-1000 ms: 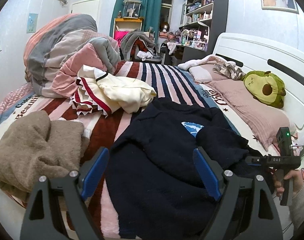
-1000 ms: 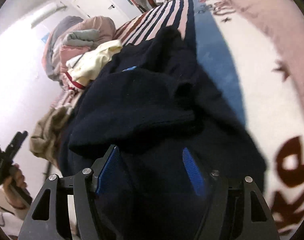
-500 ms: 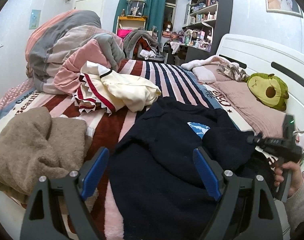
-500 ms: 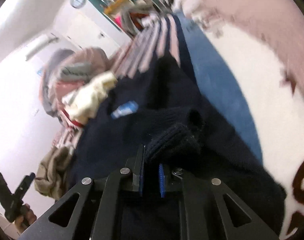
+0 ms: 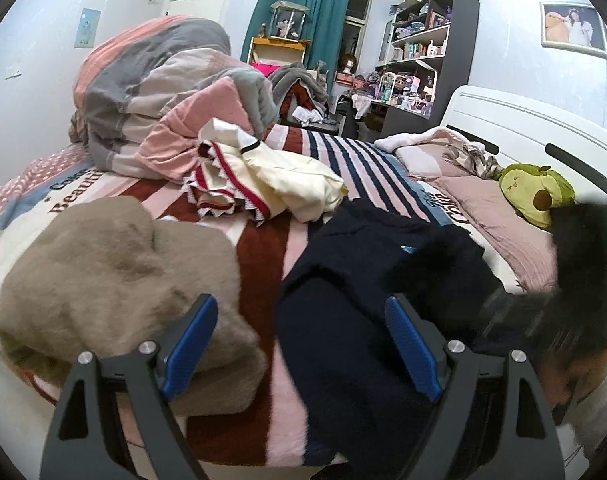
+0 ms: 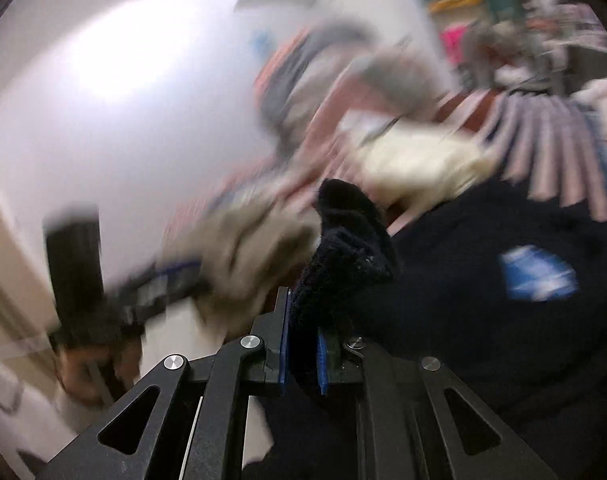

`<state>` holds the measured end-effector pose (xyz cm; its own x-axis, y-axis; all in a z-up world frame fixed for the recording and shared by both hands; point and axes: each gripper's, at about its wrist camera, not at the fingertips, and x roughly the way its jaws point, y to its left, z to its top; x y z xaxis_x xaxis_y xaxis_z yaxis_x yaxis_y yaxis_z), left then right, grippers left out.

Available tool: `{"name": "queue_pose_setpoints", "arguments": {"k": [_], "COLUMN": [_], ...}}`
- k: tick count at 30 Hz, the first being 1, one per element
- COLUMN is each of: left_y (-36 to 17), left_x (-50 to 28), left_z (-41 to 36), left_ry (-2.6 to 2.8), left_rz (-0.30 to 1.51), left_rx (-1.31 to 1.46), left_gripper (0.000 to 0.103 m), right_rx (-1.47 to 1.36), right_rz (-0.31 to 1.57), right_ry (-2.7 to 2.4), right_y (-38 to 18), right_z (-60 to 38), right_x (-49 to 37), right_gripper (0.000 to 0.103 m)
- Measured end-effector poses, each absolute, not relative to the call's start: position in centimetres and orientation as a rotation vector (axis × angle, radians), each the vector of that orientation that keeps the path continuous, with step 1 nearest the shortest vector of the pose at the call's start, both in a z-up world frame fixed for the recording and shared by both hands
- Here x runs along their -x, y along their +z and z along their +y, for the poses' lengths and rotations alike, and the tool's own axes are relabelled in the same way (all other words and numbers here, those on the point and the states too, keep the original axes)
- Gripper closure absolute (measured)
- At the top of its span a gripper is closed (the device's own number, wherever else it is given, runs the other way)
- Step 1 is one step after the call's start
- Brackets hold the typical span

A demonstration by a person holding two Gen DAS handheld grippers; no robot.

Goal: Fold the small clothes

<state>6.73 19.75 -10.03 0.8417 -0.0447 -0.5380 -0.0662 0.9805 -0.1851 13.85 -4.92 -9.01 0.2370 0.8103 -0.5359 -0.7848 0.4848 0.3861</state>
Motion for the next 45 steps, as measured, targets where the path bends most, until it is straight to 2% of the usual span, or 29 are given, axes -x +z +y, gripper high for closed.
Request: {"name": "queue_pose_setpoints", "arguments": {"k": [4,6,8,9,10,12,18,21,26,28,32,35,39,42,45], "left_y": [-10.4,-10.6,-11.1,-11.2,-11.5,-12.0,-14.3,-16.7,-20.5,-21.8,-23.2,-23.9,-24.2,-24.2,-24.4], "left_x": [-6.0,-5.8,-5.5,-5.5,-5.4,-5.3,-4.8,-4.4,-4.3,-4.6,-5.3,-6.0,-6.7,-6.7,-6.6], "left_z": [20.7,20.9,21.0,20.9,20.8,20.3,18.4,17.1,14.9,13.9,12.8,12.5,12.2,12.7,13.1], "left_ry": [0.017,0.013,-0.004,-0.014,-0.024,-0.034,-0.071,-0.094,-0.085,-0.093,-0.125,-0.159,-0.166,-0.173,-0.206], "left_rz": [0.586,0.596,0.608,0.613,0.622,0.644,0.731,0.799,0.91,0.949,0.99,1.005,1.015,1.018,1.032], "left_rx": [0.193,0.191,0.197,0.203,0.21,0.211,0.235,0.289,0.323,0.331,0.356,0.41,0.408,0.418,0.466], "left_gripper": [0.02,0.019,0.017,0.017,0.017,0.017,0.017,0.017,0.017,0.017,0.017,0.017,0.017,0.027,0.027], "right_rx": [0.113,0.145,0.133,0.112,0.081,0.052,-0.063,-0.068,-0.087,-0.143,-0.287,-0.278,-0.381,-0.324,-0.369], "right_rz": [0.975,1.025,1.03,1.031,1.019,0.976,0.917,0.912,0.964,0.985,1.061,1.06,1.105,1.109,1.112], "right_ry": [1.138,1.127,1.12,1.118,1.101,1.057,0.718,0.497,0.241,0.212,0.312,0.375,0.537,0.551,0.573], "right_y": [-14.8,-16.5,-16.5,-16.2,-15.4,-14.1,-12.0,-12.9,-16.1,-17.4,-19.9,-20.4,-21.3,-21.7,-21.9], "right_z": [0.5,1.1,0.5,-0.1,-1.5,-3.6,-16.7,-24.1,-32.3,-34.4,-34.7,-33.3,-32.1,-30.8,-30.9], "right_x": [-12.0,-11.5,-11.2,-11.3,-11.3,-11.1,-11.1,-10.2,-9.7,-10.0,-11.2,-11.5,-11.8,-11.8,-11.6], "right_gripper": [0.093,0.091,0.086,0.078,0.069,0.062,0.054,0.044,0.042,0.036,0.035,0.035,0.046,0.046,0.046]}}
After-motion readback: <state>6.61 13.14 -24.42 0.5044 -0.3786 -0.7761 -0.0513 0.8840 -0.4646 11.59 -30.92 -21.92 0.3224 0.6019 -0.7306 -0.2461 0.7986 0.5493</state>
